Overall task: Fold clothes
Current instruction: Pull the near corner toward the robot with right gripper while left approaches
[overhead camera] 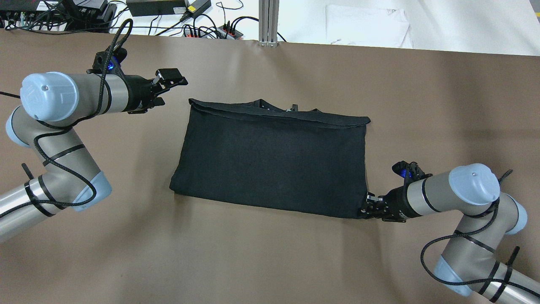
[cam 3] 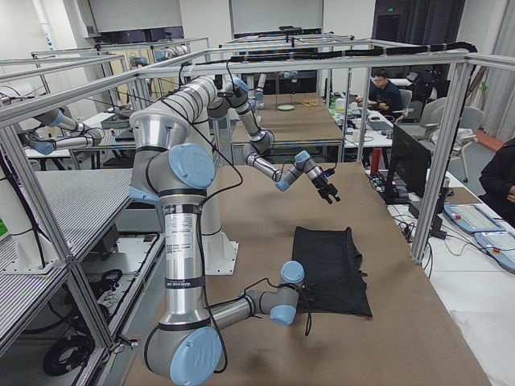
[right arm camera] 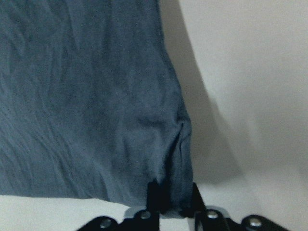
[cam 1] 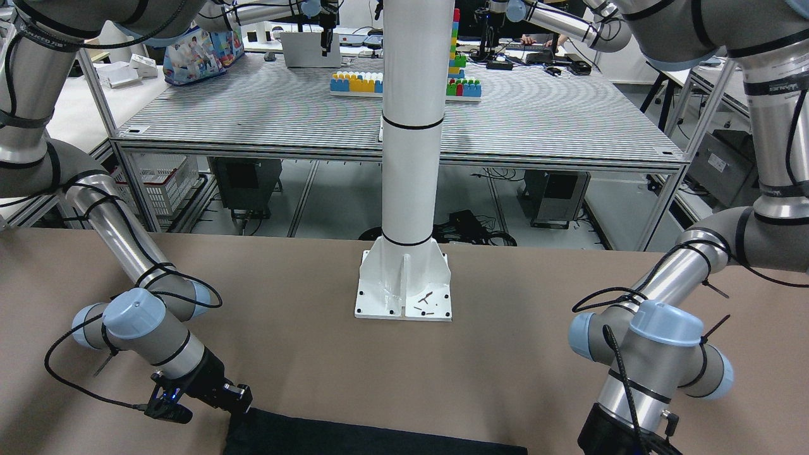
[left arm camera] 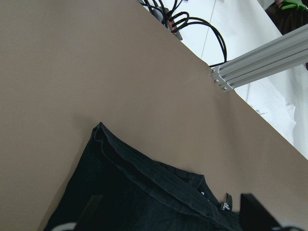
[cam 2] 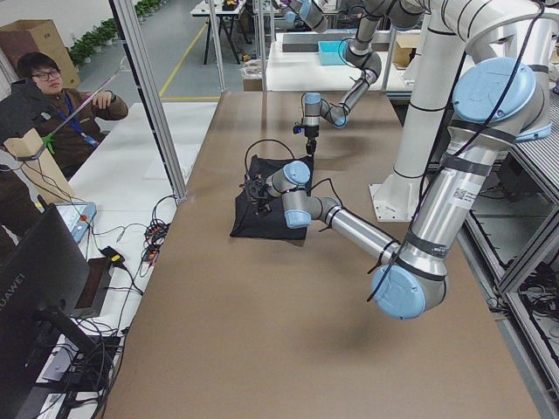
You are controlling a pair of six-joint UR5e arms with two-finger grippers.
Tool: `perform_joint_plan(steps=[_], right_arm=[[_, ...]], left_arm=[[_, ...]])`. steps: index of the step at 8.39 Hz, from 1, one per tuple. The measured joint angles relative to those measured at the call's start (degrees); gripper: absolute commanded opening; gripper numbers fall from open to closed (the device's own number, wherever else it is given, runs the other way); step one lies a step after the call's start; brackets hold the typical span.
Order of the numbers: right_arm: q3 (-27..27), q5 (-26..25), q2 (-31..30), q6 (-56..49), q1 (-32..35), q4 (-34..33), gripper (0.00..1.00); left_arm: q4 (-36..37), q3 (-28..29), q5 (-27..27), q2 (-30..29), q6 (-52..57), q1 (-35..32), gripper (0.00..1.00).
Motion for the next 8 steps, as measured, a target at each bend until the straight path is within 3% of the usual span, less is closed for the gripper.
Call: perform_joint_plan(steps=[4, 8], right_arm=[[5.64, 2.09, -2.85, 0.48, -0.41, -0.55, 0.00], [14.87, 2.78, -4.32, 6.00, -10.55, -0.62, 0.00]], left_arm=[[0.00, -1.22, -0.07, 1.00, 0.04, 0.00, 1.00], [-0.08, -2.79, -0.02, 2.52, 0.05, 0.06, 1.00]])
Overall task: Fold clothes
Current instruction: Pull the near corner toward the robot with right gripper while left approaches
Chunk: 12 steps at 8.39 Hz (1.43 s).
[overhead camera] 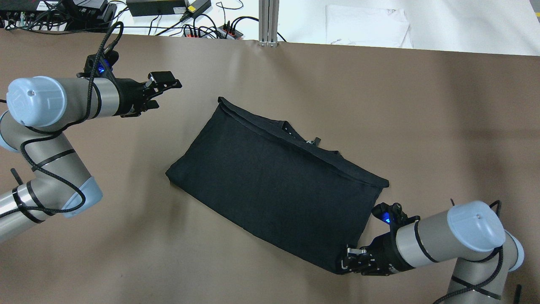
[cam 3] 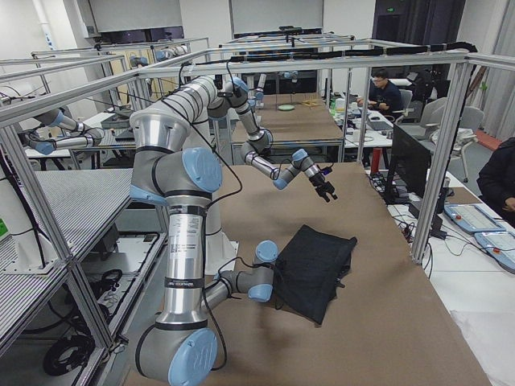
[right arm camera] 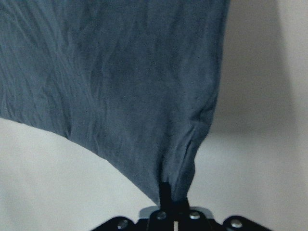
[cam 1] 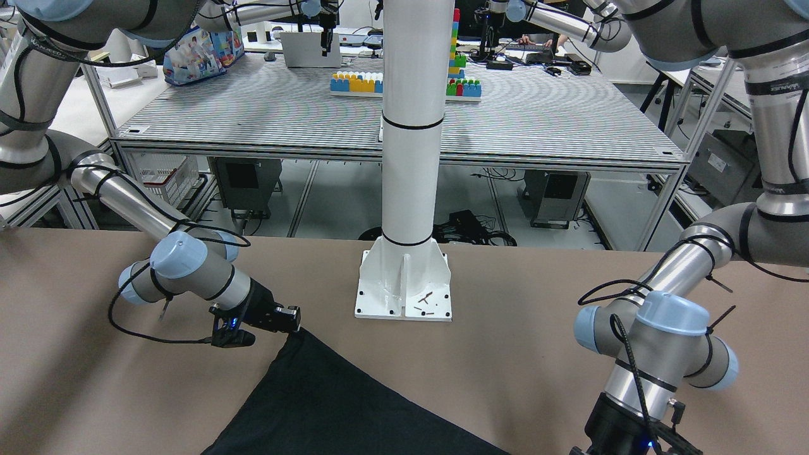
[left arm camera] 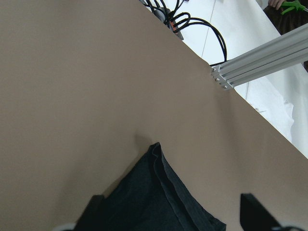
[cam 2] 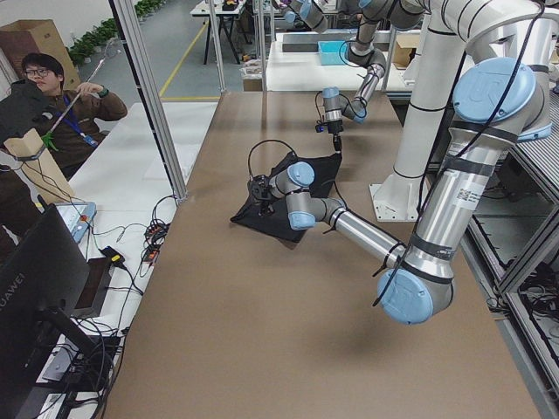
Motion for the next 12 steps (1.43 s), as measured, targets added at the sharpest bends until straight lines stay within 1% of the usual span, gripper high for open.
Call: perform_joint_plan(steps=[2, 3, 4, 6, 8, 10, 12], right_arm=[[1.42, -0.48, 1.15, 1.41, -4.83, 0.03, 0.00], [1.60, -1.20, 2.10, 2.15, -7.15, 0.00, 0.56], [1.66, -1.75, 3.18, 3.17, -8.96, -0.03, 0.94], [2.13, -2.36, 4.26, 4.09, -10.27, -0.01, 0.94], [2.59, -2.68, 4.23, 3.79, -8.71, -0.02, 0.94], [2.48, -2.89, 4.08, 3.44, -4.61, -0.32, 0.94], [2.38, -3.10, 4.00, 2.87, 0.62, -2.62, 0.94]], left_arm=[[0.03, -1.39, 0.02, 1.27, 0.06, 0.07, 1.00], [0.06, -1.52, -0.02, 1.51, 0.18, 0.09, 1.00], [0.07, -1.56, -0.09, 1.59, 0.33, 0.11, 1.00], [0.09, -1.56, -0.40, 1.71, 0.56, 0.13, 1.00], [1.30, -2.03, -0.72, 2.20, 0.64, 0.70, 1.00], [6.47, -5.60, -0.46, 3.62, 0.47, 4.06, 1.00], [10.34, -9.76, -0.07, 6.69, -0.13, 7.98, 1.00]])
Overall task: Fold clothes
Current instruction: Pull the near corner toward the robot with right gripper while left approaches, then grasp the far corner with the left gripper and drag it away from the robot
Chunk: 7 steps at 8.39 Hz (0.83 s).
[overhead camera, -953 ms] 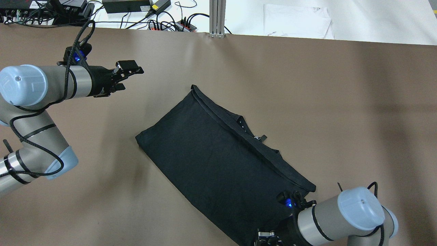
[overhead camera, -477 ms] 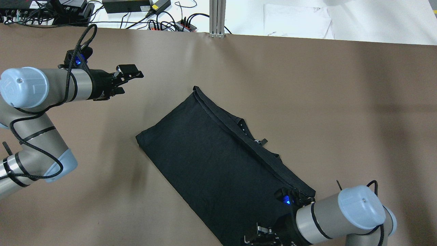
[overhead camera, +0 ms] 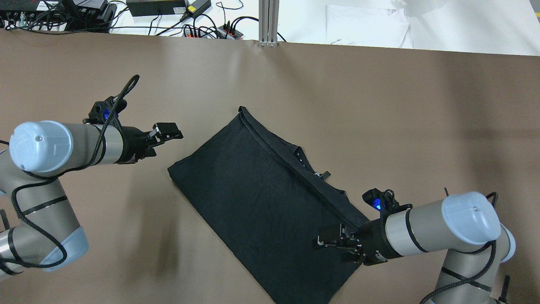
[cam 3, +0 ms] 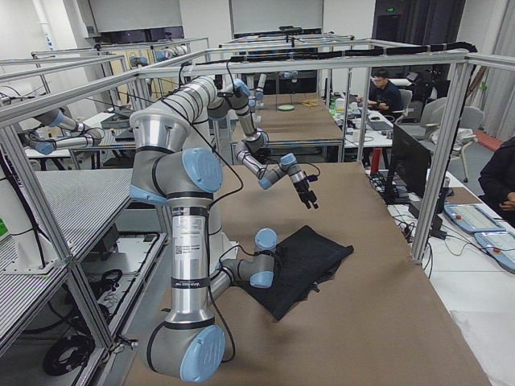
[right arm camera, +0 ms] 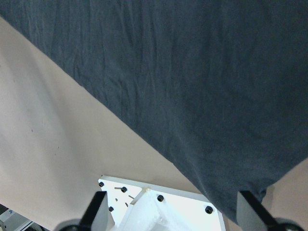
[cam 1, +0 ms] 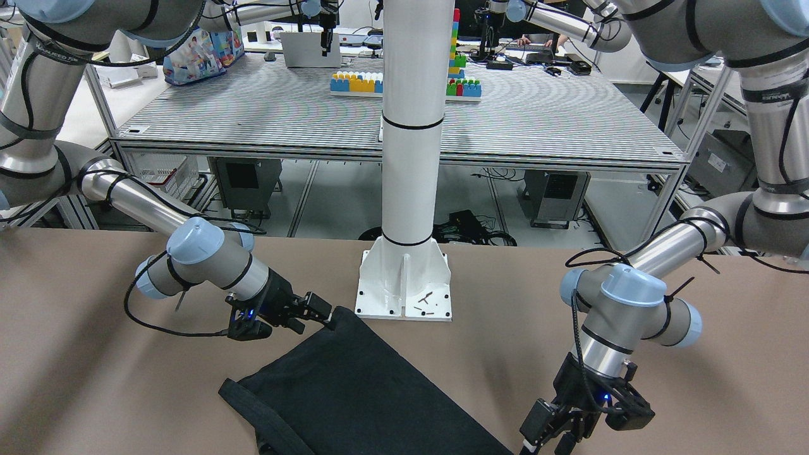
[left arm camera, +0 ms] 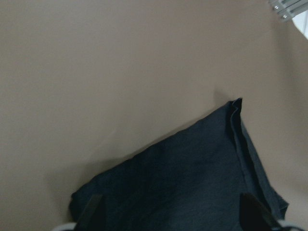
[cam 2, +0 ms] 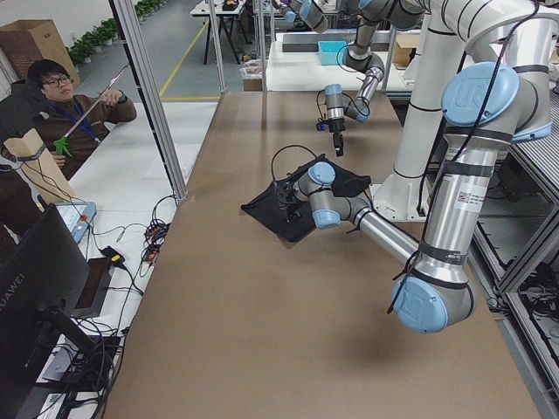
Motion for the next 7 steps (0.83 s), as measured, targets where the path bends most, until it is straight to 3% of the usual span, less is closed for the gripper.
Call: perform_joint_plan(steps=[2, 4, 7], right_arm=[[-0.03, -0.11, 0.21, -3.46, 4.24, -3.46, 0.94], [-0.05, -0.35, 0.50, -5.73, 6.43, -5.13, 0.94], [-0.01, -1.35, 0.62, -6.28, 7.00, -5.49, 0.94]], left_arm=[[-0.58, -0.94, 0.95, 3.88, -0.19, 3.51, 1.00], [-7.57, 1.98, 2.31, 6.42, -0.15, 6.14, 1.00], [-11.27, 7.27, 3.76, 5.38, 0.45, 7.71, 1.00]])
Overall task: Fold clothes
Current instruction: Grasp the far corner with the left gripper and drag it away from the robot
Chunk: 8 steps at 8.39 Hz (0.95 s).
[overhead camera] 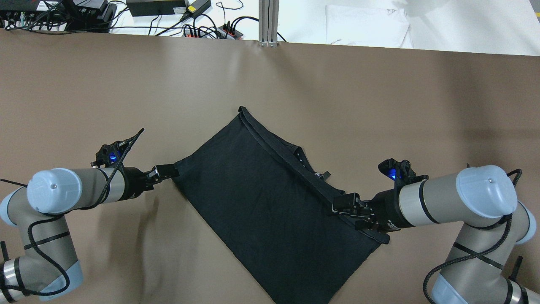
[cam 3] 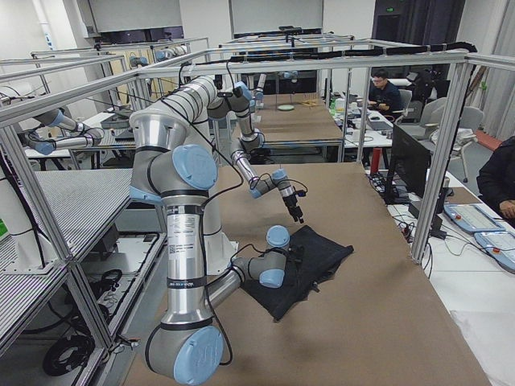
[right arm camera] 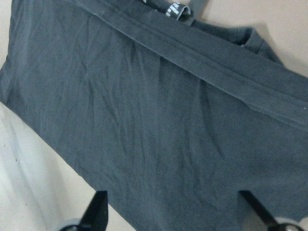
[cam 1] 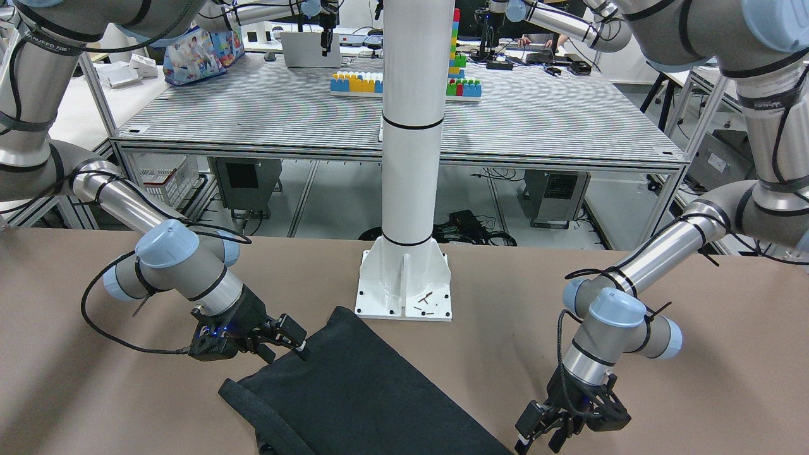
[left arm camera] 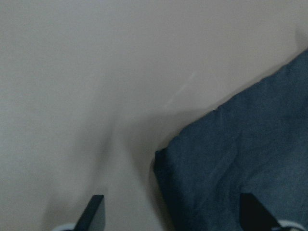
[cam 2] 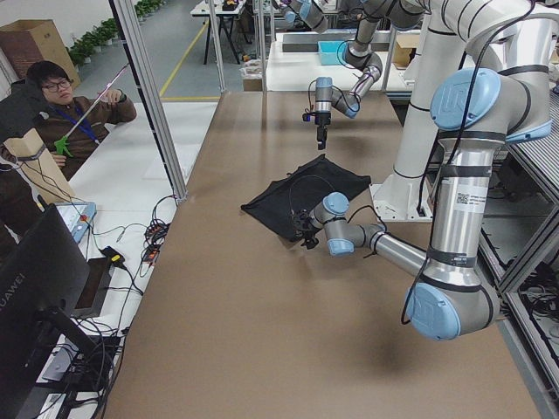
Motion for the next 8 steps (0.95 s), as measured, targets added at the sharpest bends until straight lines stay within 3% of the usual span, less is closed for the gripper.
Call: perform_joint_plan(steps=[2, 3, 4, 5, 8], right_arm=[[-0.07, -0.17, 0.03, -0.03, -0.06, -0.03, 0.94], [-0.15, -0.20, 0.03, -0.04, -0.05, -0.06, 0.94], [-0.23, -0.24, 0.03, -0.04, -0.04, -0.09, 0.94], [-0.27, -0.27, 0.03, -0.04, -0.05, -0.10, 0.94], [-0.28, -0.30, 0.01, -0.04, -0.10, -0.11, 0.94]], left_arm=[[-0.23, 4.20, 0.65, -3.47, 0.28, 0.14, 1.00], [-0.26, 5.49, 0.84, -4.51, 0.35, 0.19, 0.78], [-0.29, 6.28, 0.93, -5.07, 0.43, 0.22, 0.15], [-0.30, 6.70, 0.98, -5.32, 0.47, 0.29, 0.00], [-0.21, 5.96, 0.83, -5.56, 0.38, 0.26, 0.00]])
